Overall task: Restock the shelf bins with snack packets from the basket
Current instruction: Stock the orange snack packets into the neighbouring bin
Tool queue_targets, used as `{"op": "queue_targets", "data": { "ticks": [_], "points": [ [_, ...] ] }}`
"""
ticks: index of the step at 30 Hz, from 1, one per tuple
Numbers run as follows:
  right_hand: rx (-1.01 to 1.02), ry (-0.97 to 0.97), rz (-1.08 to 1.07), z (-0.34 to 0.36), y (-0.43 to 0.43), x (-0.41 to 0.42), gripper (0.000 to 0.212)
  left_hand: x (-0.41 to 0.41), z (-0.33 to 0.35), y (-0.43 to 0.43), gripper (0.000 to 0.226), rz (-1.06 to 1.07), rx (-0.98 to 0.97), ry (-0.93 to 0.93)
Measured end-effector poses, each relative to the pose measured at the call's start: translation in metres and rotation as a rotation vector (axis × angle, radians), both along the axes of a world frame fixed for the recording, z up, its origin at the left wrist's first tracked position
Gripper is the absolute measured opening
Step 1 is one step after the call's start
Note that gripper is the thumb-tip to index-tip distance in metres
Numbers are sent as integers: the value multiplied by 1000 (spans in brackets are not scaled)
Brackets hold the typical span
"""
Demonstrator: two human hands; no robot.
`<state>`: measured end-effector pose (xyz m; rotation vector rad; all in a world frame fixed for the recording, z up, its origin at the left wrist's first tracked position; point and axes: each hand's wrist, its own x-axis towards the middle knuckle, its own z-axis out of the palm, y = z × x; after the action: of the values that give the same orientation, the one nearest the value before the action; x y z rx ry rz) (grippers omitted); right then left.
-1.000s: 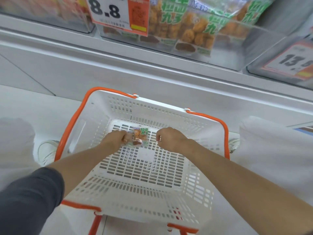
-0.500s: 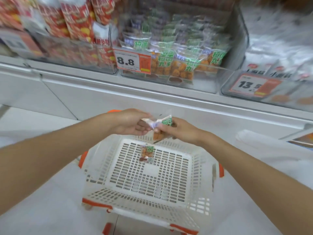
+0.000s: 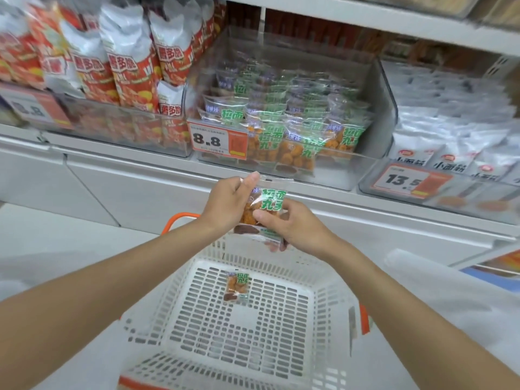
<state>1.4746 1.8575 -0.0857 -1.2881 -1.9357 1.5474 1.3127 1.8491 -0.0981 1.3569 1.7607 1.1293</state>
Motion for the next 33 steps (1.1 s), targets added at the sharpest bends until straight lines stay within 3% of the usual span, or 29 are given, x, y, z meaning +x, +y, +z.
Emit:
{"op": "queue_targets", "data": {
  "ticks": [3,9,15,18,23,26,33],
  "points": [
    [55,-30,-54,17,13,19,52,3,5,1,51,-88,66,11],
    [282,-133,-25,86,33,62,47,29,65,23,45,-355,225,87],
    [584,-190,-143,179,73,95,36,63,151,90,59,-412,398,93],
    [750,-354,-184,192,96,99,36,68,161,125,59,-464,371,114],
    [916,-774,-96,168,130,95,36,74,141,150,20,-514,313,261],
    [1034,-1044,-11,150,135,86,31,75,131,154,28,-556,218,394],
    [1038,-1242,178,130,131,73,24,69,115,154,20,-577,145,595]
  ]
}}
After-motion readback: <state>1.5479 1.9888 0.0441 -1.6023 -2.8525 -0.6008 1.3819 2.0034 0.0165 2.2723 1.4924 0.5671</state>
